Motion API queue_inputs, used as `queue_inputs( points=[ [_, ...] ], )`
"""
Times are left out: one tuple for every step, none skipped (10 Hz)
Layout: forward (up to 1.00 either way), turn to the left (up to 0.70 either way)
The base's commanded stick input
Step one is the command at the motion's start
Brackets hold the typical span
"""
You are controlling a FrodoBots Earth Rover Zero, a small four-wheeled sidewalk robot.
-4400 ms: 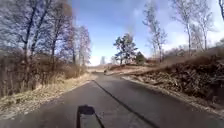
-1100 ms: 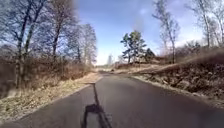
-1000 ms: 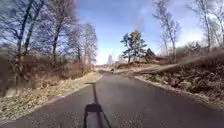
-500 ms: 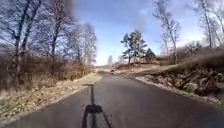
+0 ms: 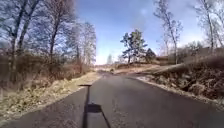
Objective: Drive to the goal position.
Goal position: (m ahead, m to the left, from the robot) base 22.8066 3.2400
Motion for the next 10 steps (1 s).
queue_inputs(
  points=[
    [0.85, 0.00],
    [0.85, 0.00],
    [0.85, 0.00],
    [0.85, 0.00],
    [0.85, 0.00],
    [0.85, 0.00],
    [0.93, 0.00],
    [1.00, 0.00],
    [1.00, 0.00],
    [1.00, 0.00]
  ],
)
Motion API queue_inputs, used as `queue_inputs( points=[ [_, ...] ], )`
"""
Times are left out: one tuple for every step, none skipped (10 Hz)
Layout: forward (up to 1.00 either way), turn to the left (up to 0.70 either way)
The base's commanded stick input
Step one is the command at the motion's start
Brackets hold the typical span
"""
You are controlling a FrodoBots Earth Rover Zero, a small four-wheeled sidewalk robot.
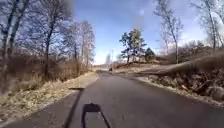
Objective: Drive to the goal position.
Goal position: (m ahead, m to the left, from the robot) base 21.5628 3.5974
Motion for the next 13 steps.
queue_inputs(
  points=[
    [1.00, 0.00],
    [1.00, 0.00],
    [1.00, 0.03],
    [1.00, 0.03],
    [1.00, 0.04],
    [1.00, 0.04],
    [1.00, 0.04],
    [1.00, 0.04],
    [1.00, 0.04],
    [1.00, 0.05],
    [1.00, 0.05],
    [1.00, 0.06],
    [1.00, 0.07]
  ],
)
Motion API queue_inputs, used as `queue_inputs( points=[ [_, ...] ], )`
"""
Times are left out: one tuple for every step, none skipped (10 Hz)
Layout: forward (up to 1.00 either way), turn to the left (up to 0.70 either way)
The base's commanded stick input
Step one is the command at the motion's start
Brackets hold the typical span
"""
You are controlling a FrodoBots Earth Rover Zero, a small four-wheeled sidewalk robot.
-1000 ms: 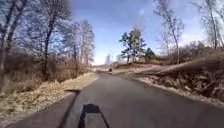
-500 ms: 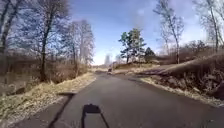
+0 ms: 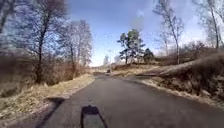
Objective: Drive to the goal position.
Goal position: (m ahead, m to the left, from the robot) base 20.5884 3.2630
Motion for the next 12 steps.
queue_inputs(
  points=[
    [1.00, 0.08],
    [1.00, 0.09],
    [1.00, 0.10],
    [1.00, 0.10],
    [1.00, 0.11],
    [1.00, 0.11],
    [1.00, 0.12],
    [1.00, 0.13],
    [1.00, 0.13],
    [1.00, 0.15],
    [1.00, 0.15],
    [1.00, 0.15]
  ],
)
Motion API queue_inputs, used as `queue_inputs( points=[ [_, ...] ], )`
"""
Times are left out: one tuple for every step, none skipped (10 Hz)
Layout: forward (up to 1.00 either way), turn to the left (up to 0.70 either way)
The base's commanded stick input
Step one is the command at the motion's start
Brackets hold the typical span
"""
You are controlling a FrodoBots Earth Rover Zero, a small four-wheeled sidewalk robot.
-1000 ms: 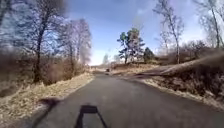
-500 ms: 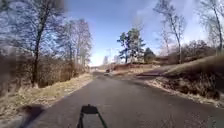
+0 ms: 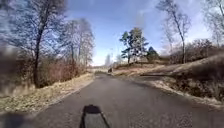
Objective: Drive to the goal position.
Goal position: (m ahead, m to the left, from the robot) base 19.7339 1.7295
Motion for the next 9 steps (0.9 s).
queue_inputs(
  points=[
    [0.85, 0.13],
    [0.85, 0.13],
    [0.85, 0.14],
    [0.85, 0.14],
    [0.85, 0.14],
    [0.85, 0.14],
    [0.85, 0.14],
    [0.85, 0.13],
    [0.85, 0.12]
  ],
)
